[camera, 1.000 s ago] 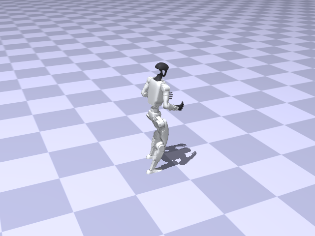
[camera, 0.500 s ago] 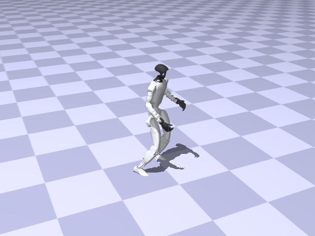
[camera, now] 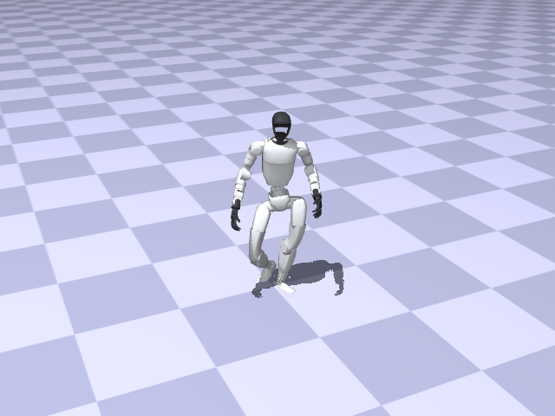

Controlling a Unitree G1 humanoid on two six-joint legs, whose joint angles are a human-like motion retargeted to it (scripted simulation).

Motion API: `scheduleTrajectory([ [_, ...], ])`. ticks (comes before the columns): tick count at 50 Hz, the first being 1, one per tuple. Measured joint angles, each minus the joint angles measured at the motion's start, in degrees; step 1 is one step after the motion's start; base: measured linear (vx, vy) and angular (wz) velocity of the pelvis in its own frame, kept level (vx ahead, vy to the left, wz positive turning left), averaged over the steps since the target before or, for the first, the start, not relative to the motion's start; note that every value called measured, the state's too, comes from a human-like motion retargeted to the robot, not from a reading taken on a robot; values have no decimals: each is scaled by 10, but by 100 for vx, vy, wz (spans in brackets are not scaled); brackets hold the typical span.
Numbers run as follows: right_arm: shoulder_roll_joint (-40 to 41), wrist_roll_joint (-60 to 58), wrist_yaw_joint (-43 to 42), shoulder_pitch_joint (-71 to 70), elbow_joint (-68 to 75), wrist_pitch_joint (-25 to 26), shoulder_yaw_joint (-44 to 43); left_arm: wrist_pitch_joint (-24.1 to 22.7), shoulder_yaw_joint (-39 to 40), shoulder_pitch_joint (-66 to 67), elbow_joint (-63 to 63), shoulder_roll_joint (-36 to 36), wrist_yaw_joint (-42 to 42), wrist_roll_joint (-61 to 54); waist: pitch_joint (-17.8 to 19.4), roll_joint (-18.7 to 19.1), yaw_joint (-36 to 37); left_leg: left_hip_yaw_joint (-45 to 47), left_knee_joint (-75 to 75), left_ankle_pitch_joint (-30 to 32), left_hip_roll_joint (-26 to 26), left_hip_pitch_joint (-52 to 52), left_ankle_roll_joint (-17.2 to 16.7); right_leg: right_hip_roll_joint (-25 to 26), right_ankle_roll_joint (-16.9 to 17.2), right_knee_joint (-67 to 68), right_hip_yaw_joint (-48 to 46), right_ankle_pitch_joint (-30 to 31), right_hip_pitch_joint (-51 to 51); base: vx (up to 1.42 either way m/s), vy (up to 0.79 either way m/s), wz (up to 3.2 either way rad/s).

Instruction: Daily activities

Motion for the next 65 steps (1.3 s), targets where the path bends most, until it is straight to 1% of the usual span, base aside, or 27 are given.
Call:
scheduleTrajectory([
  [2, 1, -21, -7, -8, -26, -9, 17, -8, 9, -5, -9, 2, 12, 16, -1, -3, 6, 25, 7, -1, 3, -8, 0, 25, 3, -61, 7, -20, 16, -22, 3, -146],
  [3, 4, -31, -11, -15, -39, -12, 26, -13, 15, -11, -14, 5, 19, 24, 2, 5, 9, 34, 20, -10, 19, -15, 1, 51, -1, -102, 7, -27, 27, -24, 3, -135],
  [4, 4, -39, -13, -19, -50, -17, 35, -18, 18, -16, -21, 8, 24, 32, 4, 7, 11, 41, 30, -13, 26, -21, 1, 61, -4, -127, 11, -36, 31, -26, 3, -125],
  [6, 3, -49, -14, -26, -67, -26, 51, -29, 22, -26, -35, 14, 28, 45, 11, 7, 13, 52, 50, -15, 36, -34, 1, 70, -8, -159, 22, -51, 28, -29, 2, -104],
  [8, 1, -54, -13, -33, -81, -33, 65, -39, 21, -39, -48, 22, 27, 56, 21, 12, 13, 46, 82, -20, 54, -55, 0, 81, -12, -183, 34, -53, 22, -31, 1, -89],
  [10, -1, -58, -12, -37, -88, -38, 76, -49, 15, -53, -59, 29, 20, 67, 34, 18, 14, 6, 132, -32, 76, -87, -6, 93, -14, -197, 50, -45, 13, -33, -1, -88],
  [12, -4, -58, -10, -34, -88, -42, 83, -57, 3, -64, -68, 35, 7, 74, 47, 25, 17, -55, 195, -67, 101, -128, -8, 105, -14, -205, 64, -31, 2, -33, -2, -70],
  [16, -6, -54, -13, -10, -80, -47, 83, -67, -21, -81, -91, 44, -18, 83, 58, 34, 17, -103, 307, -117, 151, -178, -5, 121, -8, -219, 72, -1, -25, -29, 1, -16],
  [18, -3, -51, -17, 7, -79, -49, 75, -71, -30, -90, -105, 51, -28, 84, 53, 42, 23, -120, 357, -141, 186, -198, -3, 142, -7, -249, 69, 21, -35, -21, 4, 8],
  [20, 1, -49, -22, 27, -79, -51, 68, -75, -37, -91, -118, 52, -34, 85, 47, 47, 25, -128, 392, -157, 219, -204, -2, 152, -5, -266, 64, 37, -44, -18, 6, 25],
  [23, 12, -49, -32, 54, -89, -55, 59, -79, -45, -85, -136, 55, -39, 81, 34, 54, 30, -125, 411, -171, 266, -203, -5, 165, -2, -301, 46, 59, -51, -13, 10, 52],
  [25, 22, -47, -42, 70, -105, -56, 57, -80, -47, -77, -147, 60, -42, 75, 18, 58, 32, -115, 397, -170, 291, -200, -9, 178, -1, -356, 26, 86, -40, -9, 14, 80],
  [27, 27, -48, -48, 75, -119, -61, 61, -82, -49, -67, -150, 59, -41, 72, 14, 61, 32, -96, 399, -167, 318, -194, -18, 169, 2, -347, 6, 86, -44, -10, 17, 98],
  [30, 31, -51, -58, 74, -152, -68, 71, -84, -49, -53, -156, 62, -38, 65, 1, 65, 31, -65, 382, -155, 339, -189, -33, 153, 5, -340, -27, 86, -45, -6, 22, 117],
  [35, 23, -70, -77, 49, -211, -74, 101, -87, -44, -38, -164, 73, -33, 46, -22, 65, 34, -39, 342, -132, 328, -188, -47, 119, 9, -321, -74, 81, -36, 0, 28, 121],
  [37, 16, -82, -85, 32, -222, -71, 113, -88, -44, -40, -167, 78, -32, 38, -29, 65, 41, -50, 337, -135, 313, -193, -45, 103, 8, -303, -86, 72, -32, 5, 33, 112],
  [40, 5, -104, -98, 5, -223, -63, 125, -87, -50, -50, -167, 85, -35, 29, -35, 64, 54, -84, 337, -155, 281, -200, -30, 73, 4, -261, -93, 57, -27, 10, 34, 117],
  [42, 1, -115, -106, -13, -213, -55, 128, -84, -61, -61, -166, 90, -40, 26, -34, 65, 59, -114, 343, -167, 252, -202, -17, 52, -4, -210, -73, 31, -29, 14, 33, 137],
  [45, -3, -117, -117, -40, -195, -44, 123, -75, -84, -85, -160, 101, -55, 20, -19, 59, 58, -157, 341, -186, 191, -186, 6, 5, -36, -82, -26, -25, -47, 17, 29, 147],
  [47, -4, -108, -121, -51, -195, -42, 114, -69, -101, -95, -156, 110, -69, 19, -4, 50, 50, -183, 330, -190, 143, -163, 19, -24, -51, 13, 22, -26, -68, 21, 25, 151],
  [50, -5, -90, -129, -58, -222, -47, 95, -58, -122, -96, -153, 127, -94, 15, 14, 39, 31, -221, 303, -185, 78, -123, 30, -32, -64, 125, 94, -19, -108, 24, 19, 137],
  [53, -12, -77, -144, -56, -291, -57, 70, -50, -135, -79, -150, 144, -124, 3, 23, 37, 9, -260, 265, -177, 38, -78, 30, -3, -66, 176, 143, -19, -153, 28, 13, 107],
  [55, -21, -73, -157, -54, -352, -63, 52, -45, -139, -61, -150, 152, -148, -14, 27, 40, -4, -282, 238, -174, 24, -47, 29, 25, -62, 181, 166, -21, -185, 32, 10, 84],
  [57, -31, -74, -173, -58, -413, -69, 33, -43, -144, -41, -150, 153, -169, -36, 29, 47, -15, -303, 222, -178, 22, -20, 25, 57, -54, 158, 180, -18, -214, 35, 7, 73],
  [61, -55, -91, -224, -97, -517, -74, -2, -46, -156, -19, -140, 140, -184, -88, 36, 63, -30, -339, 197, -190, 32, 32, 16, 125, -15, 45, 209, 11, -262, 38, 2, 68],
  [65, -83, -132, -289, -182, -574, -67, -22, -60, -172, -31, -119, 115, -159, -135, 39, 73, -26, -370, 183, -200, 47, 76, 7, 186, 27, -108, 245, 57, -281, 40, -7, 61],
])
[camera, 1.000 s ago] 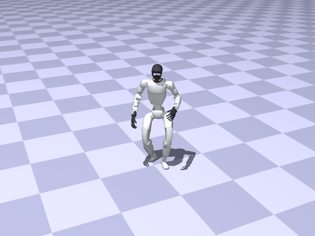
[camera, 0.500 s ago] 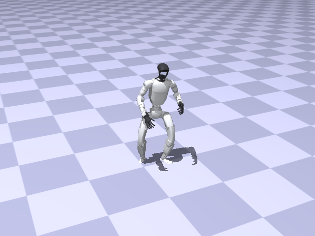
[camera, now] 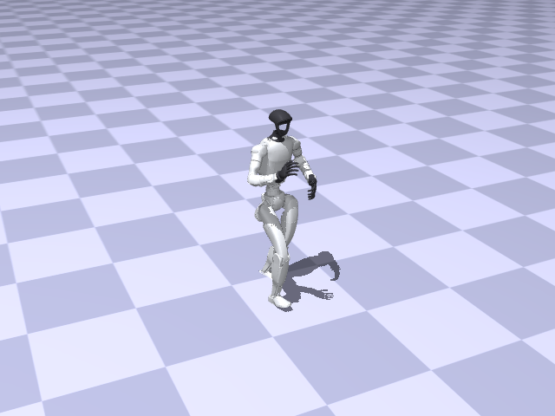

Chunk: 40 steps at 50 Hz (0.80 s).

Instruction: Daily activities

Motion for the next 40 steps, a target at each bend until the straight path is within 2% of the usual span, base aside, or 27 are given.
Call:
scheduleTrajectory([
  [4, -24, -49, -52, -90, -8, 22, 1, -11, -15, -28, 20, -24, 50, -18, -12, -12, 20, -20, 42, -25, 3, 22, -7, 14, 4, -11, 21, 24, -3, 41, -20, 52],
  [8, -46, -83, -87, -220, 70, 59, 39, -18, -42, -96, 67, -52, 107, -26, -17, -14, 40, -36, 104, -27, 26, 33, -23, 17, -27, 36, -2, 10, 16, 40, -27, 43],
  [10, -53, -78, -94, -300, 154, 72, 75, -20, -59, -140, 102, -70, 130, -27, -20, -7, 47, -47, 150, -5, 47, 22, -44, 28, -45, 44, -23, -4, 28, 35, -29, 31],
  [15, -35, -26, -66, -441, 397, 88, 175, -15, -101, -220, 187, -119, 157, -23, -43, 9, 58, -39, 292, 105, 108, -42, -106, 58, -85, 36, -62, -29, 52, 27, -24, 21],
  [19, -4, 11, -27, -492, 544, 97, 222, -8, -125, -260, 239, -153, 152, -19, -62, 15, 63, -15, 386, 167, 153, -101, -123, 78, -105, 19, -82, -39, 65, 21, -17, 6],
  [22, 7, 24, -12, -502, 586, 100, 234, -4, -132, -277, 259, -169, 147, -14, -71, 16, 66, 3, 420, 186, 174, -132, -121, 87, -112, 2, -89, -44, 79, 20, -12, -5],
  [27, -6, 15, -32, -481, 509, 95, 205, -1, -114, -282, 274, -175, 150, -4, -79, 16, 64, 27, 416, 196, 185, -154, -112, 95, -112, -42, -93, -43, 114, 19, -8, -14],
  [35, -50, -98, -94, -392, 170, 77, 71, 6, -39, -243, 297, -171, 159, 36, -85, 27, 46, 37, 375, 213, 179, -147, -104, 110, -106, -101, -84, -35, 160, 16, -2, -26],
  [40, -30, -153, -99, -320, 17, 70, -15, 15, -8, -227, 323, -168, 146, 49, -88, 31, 36, 36, 352, 209, 170, -138, -100, 114, -101, -116, -78, -34, 171, 9, 2, -28],
])
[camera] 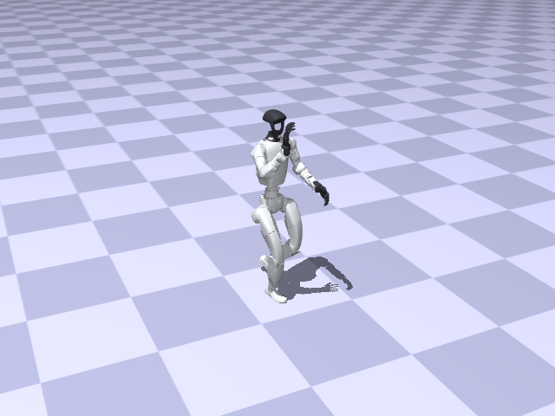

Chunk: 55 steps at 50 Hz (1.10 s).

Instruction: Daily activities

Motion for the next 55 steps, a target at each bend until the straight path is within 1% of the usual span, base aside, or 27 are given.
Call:
scheduleTrajectory([
  [3, 30, 14, 7, 40, -13, -5, -16, 5, -9, -1, 23, 1, -12, -11, -2, -1, 0, -4, -25, -13, -12, 5, 4, -3, 7, -2, 4, 0, 1, 5, 3, -31],
  [5, 52, 46, 16, 65, 14, -10, -5, 9, -28, -5, 39, -3, -20, -25, -4, -4, 1, -11, -52, -23, -25, 10, 6, -7, 13, 1, 7, -1, -1, 3, 4, -34],
  [7, 75, 97, 33, 88, 78, -14, 25, 11, -57, -11, 55, -13, -28, -45, -6, -9, 4, -18, -88, -30, -40, 19, 8, -14, 21, 4, 12, -2, -4, 3, 5, -34],
  [10, 116, 191, 81, 116, 236, -14, 91, 17, -111, -25, 80, -31, -45, -81, -9, -17, 8, -28, -147, -31, -65, 36, 7, -26, 32, 11, 21, -4, -10, 3, 6, -32],
  [13, 168, 277, 161, 129, 454, -1, 162, 25, -164, -41, 112, -53, -65, -113, -10, -27, 11, -33, -210, -20, -87, 60, 4, -38, 43, 16, 33, -5, -17, 3, 9, -27],
  [15, 205, 316, 223, 136, 593, 15, 201, 32, -193, -47, 132, -69, -79, -133, -9, -31, 12, -35, -246, -11, -98, 74, 2, -43, 48, 18, 42, -3, -19, 3, 10, -25],
  [17, 239, 334, 279, 146, 701, 31, 230, 41, -213, -50, 147, -83, -92, -151, -5, -33, 14, -36, -279, -1, -107, 89, 0, -46, 54, 17, 50, 0, -21, 3, 11, -24],
  [20, 279, 342, 337, 178, 797, 56, 260, 53, -234, -47, 157, -99, -106, -173, 5, -34, 20, -34, -296, 3, -117, 98, 0, -50, 62, 25, 60, 0, -24, 2, 12, -27],
  [22, 297, 346, 372, 191, 844, 62, 273, 61, -241, -46, 159, -105, -113, -190, 5, -34, 20, -36, -348, 26, -124, 118, 1, -52, 66, 7, 65, 9, -21, 2, 11, -24],
  [25, 314, 349, 401, 220, 873, 73, 286, 67, -250, -37, 155, -110, -118, -210, 13, -36, 22, -32, -349, 27, -133, 120, 3, -55, 74, 13, 74, 9, -25, -1, 11, -30],
  [27, 319, 351, 420, 230, 883, 75, 292, 71, -252, -33, 149, -109, -118, -222, 8, -36, 21, -33, -407, 54, -138, 142, 4, -54, 79, -11, 78, 21, -21, 0, 10, -30],
  [33, 322, 345, 440, 245, 875, 75, 311, 70, -262, -23, 134, -103, -110, -228, 13, -45, 22, -17, -416, 58, -152, 149, 10, -56, 97, -6, 97, 27, -25, -5, 7, -34],
  [40, 314, 318, 429, 214, 846, 65, 334, 60, -275, -26, 121, -93, -91, -208, 10, -51, 23, 1, -437, 69, -160, 159, 14, -50, 111, -16, 115, 42, -25, -5, 3, -30],
  [48, 306, 275, 404, 161, 835, 57, 354, 43, -295, -41, 108, -87, -66, -160, 8, -55, 31, 11, -441, 72, -162, 168, 15, -42, 118, -33, 128, 45, -14, -2, 0, -20],
  [55, 309, 245, 389, 147, 829, 52, 361, 32, -307, -54, 103, -84, -50, -110, 7, -55, 33, 15, -431, 73, -158, 172, 15, -35, 122, -51, 132, 47, 3, 0, 0, 0],
])
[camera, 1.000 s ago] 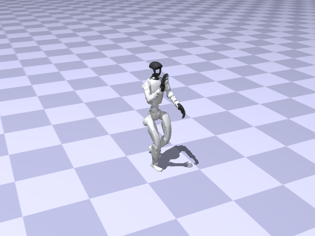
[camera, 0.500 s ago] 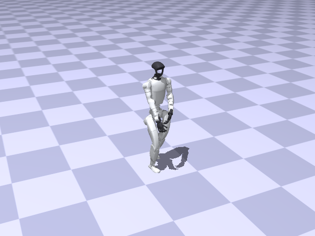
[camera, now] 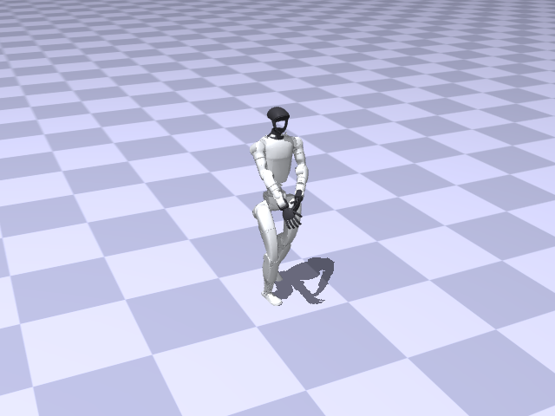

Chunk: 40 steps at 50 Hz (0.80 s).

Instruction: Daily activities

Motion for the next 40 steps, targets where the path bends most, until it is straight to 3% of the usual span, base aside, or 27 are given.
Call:
scheduleTrajectory([
  [24, -3, -77, -7, -12, -60, -4, 25, -23, -15, -14, 15, 3, 25, 139, -2, 2, -24, 18, 61, -7, 20, -5, -4, 26, 9, -42, 14, 16, 40, 0, 0, 0],
  [40, -14, -55, -31, -42, -63, -8, 7, -39, -2, -25, 1, 6, 61, 171, 9, -13, -19, 29, 56, -11, 9, 0, 0, 19, 29, -22, 14, 18, 30, -1, 0, -1],
])
